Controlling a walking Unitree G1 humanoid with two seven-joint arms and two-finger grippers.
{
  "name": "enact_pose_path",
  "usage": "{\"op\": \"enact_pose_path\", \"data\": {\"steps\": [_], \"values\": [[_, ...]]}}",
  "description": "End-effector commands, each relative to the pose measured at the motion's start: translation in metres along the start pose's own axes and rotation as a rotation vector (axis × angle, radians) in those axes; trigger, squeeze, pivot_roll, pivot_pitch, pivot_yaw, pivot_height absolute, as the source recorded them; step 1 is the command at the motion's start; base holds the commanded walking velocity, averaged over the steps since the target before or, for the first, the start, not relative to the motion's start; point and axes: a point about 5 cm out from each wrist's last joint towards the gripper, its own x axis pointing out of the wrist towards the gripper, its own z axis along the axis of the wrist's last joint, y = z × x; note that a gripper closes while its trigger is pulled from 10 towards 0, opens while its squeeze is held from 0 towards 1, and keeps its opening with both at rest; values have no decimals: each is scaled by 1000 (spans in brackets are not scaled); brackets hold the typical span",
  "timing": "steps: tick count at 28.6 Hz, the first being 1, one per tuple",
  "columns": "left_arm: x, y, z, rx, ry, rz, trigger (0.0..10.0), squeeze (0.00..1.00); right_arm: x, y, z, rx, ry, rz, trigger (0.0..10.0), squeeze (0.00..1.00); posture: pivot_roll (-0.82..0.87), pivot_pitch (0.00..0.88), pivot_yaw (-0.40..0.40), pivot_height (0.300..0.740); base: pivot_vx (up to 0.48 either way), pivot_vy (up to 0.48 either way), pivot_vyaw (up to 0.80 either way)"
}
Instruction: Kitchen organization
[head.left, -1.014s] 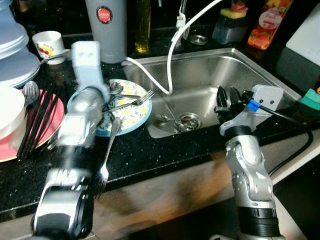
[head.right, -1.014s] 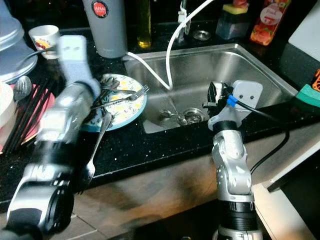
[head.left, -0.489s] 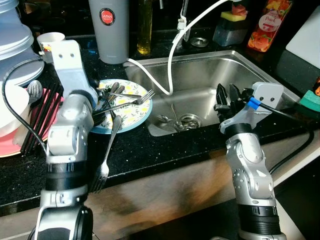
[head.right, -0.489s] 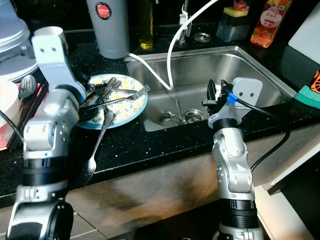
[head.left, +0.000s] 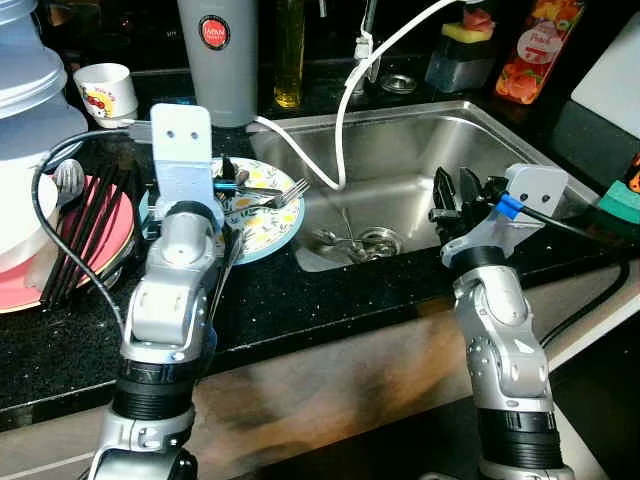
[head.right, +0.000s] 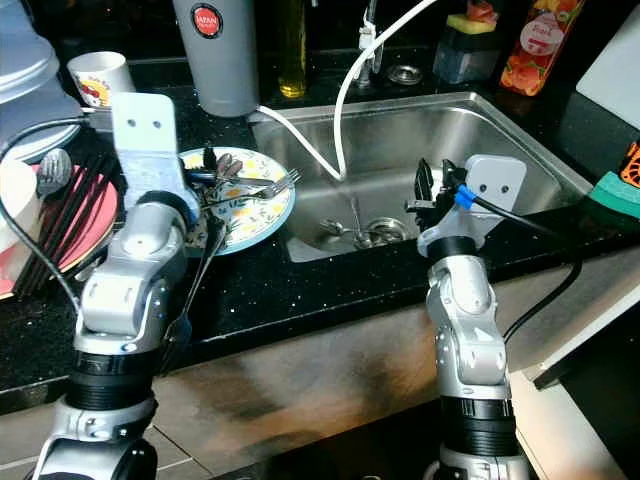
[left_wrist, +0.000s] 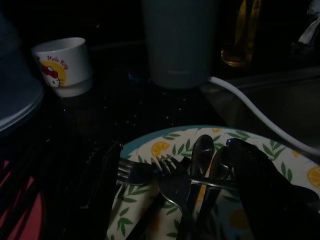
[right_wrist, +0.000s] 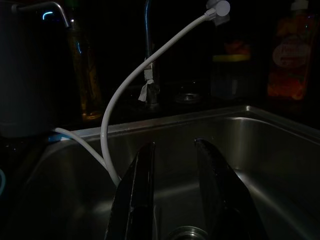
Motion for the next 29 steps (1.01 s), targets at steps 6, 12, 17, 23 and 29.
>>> {"op": "enact_pose_path", "data": {"steps": [6,12,17,23,29], "values": [[-5,-13,-23,-147,202,-26,10000,0,-1,-2,-4,3,23,-7,10000,0,28,101,-42,740,0,0,0],[-6,-16,-41,-220,356,-7,10000,0,-1,-3,-4,3,24,-9,10000,0,29,105,-45,740,0,0,0],[1,-17,-49,-186,397,-13,3333,0,-1,-1,-4,6,24,-5,10000,0,26,103,-45,740,0,0,0],[18,-10,-52,-164,411,-8,0,0,0,-1,-4,8,22,-8,10000,0,24,103,-41,740,0,0,0],[32,-4,-50,-258,451,0,0,0,-2,-3,-4,6,20,-18,10000,0,21,101,-35,740,0,0,0]]}}
